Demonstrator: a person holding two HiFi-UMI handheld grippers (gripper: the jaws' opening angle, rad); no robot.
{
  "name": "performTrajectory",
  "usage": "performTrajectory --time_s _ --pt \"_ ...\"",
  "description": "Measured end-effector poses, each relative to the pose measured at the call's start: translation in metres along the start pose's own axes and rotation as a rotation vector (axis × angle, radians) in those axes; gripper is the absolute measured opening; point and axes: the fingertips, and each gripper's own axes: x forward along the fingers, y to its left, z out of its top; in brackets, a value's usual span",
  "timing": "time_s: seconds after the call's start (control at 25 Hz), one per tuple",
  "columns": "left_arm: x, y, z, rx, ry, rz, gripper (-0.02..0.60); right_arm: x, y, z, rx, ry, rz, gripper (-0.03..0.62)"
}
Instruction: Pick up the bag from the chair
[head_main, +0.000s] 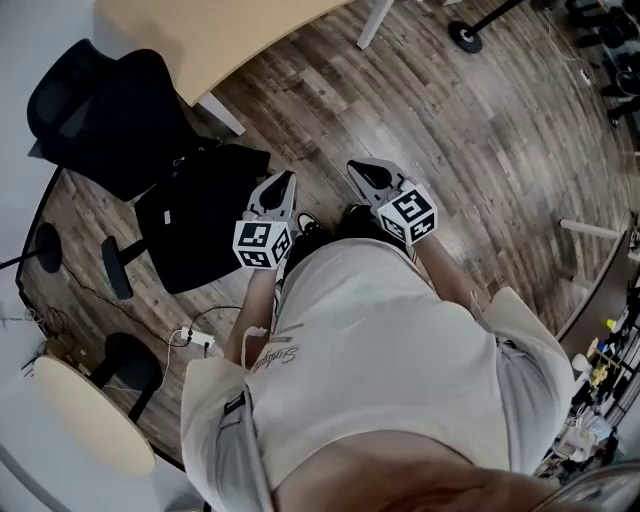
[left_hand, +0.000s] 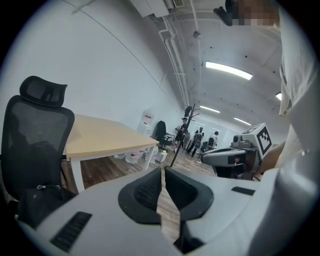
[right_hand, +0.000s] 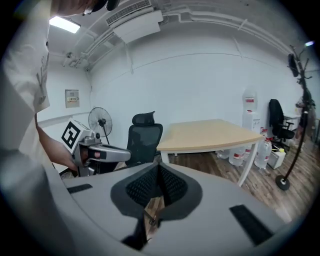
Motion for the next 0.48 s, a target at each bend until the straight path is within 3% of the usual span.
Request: performTrajectory --time_s 0.24,0.48 --pt "0.003 0.038 0.0 -0.064 -0.007 0.082 0.034 0.045 -0.001 0.011 -0.048 0.056 0.107 -0.005" --pt "0.009 0.072 0.003 -0.11 -0.006 0.23 0.034 0.1 -0.009 0.02 -0.077 0.07 0.278 -0.005"
